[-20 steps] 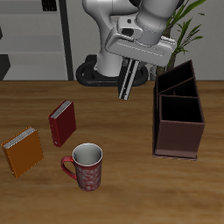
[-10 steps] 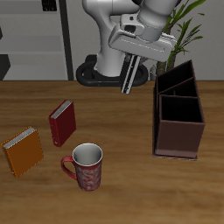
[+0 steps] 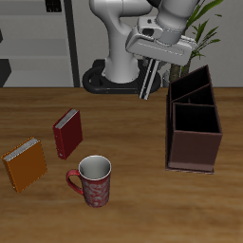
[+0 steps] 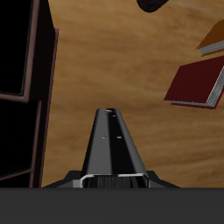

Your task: Place the striped book into the left desk caddy's front compartment

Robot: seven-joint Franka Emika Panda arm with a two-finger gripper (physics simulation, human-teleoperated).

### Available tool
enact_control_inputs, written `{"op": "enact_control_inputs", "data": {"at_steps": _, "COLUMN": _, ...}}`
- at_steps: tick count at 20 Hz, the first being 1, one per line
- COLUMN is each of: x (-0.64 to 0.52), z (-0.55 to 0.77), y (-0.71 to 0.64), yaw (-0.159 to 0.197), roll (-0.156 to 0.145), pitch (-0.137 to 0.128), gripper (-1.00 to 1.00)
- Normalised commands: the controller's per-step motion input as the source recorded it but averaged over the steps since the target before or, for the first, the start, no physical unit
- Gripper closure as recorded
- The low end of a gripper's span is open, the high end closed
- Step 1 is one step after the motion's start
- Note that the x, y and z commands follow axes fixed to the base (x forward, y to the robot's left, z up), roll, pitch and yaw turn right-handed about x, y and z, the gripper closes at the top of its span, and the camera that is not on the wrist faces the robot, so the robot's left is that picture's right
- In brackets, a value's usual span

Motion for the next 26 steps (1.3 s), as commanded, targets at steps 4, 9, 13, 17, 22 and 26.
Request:
{"op": "enact_control_inputs", "data": {"at_steps": 4, "x": -0.08, "z": -0.02, "y": 0.21, "yaw": 0.014, "roll": 0.035, "pitch": 0.017, "gripper": 1.00}}
{"op": "enact_control_inputs", "data": {"at_steps": 9, "x": 0.02, "z": 0.00, "y": 0.20, "yaw": 0.008, "roll": 0.022, "pitch": 0.008, "gripper": 1.00}}
{"op": "enact_control_inputs", "data": {"at_steps": 13, "x": 0.04, "z": 0.00, "y": 0.15, "yaw": -0.014, "roll": 0.024, "pitch": 0.016, "gripper": 1.00}}
{"op": "enact_control_inputs", "data": {"at_steps": 17, "x": 0.07, "z": 0.04, "y": 0.20, "yaw": 0.009, "roll": 0.033, "pitch": -0.005, "gripper": 1.00}}
{"op": "enact_control_inputs", "data": {"at_steps": 22, "x": 0.07, "z": -0.09, "y": 0.23, "yaw": -0.009, "roll": 0.044, "pitch": 0.039, "gripper": 1.00}}
{"op": "enact_control_inputs", "data": {"at_steps": 26, "x": -0.02, "z": -0.06, "y": 0.18, "yaw": 0.004, "roll": 0.033, "pitch": 0.011, "gripper": 1.00}}
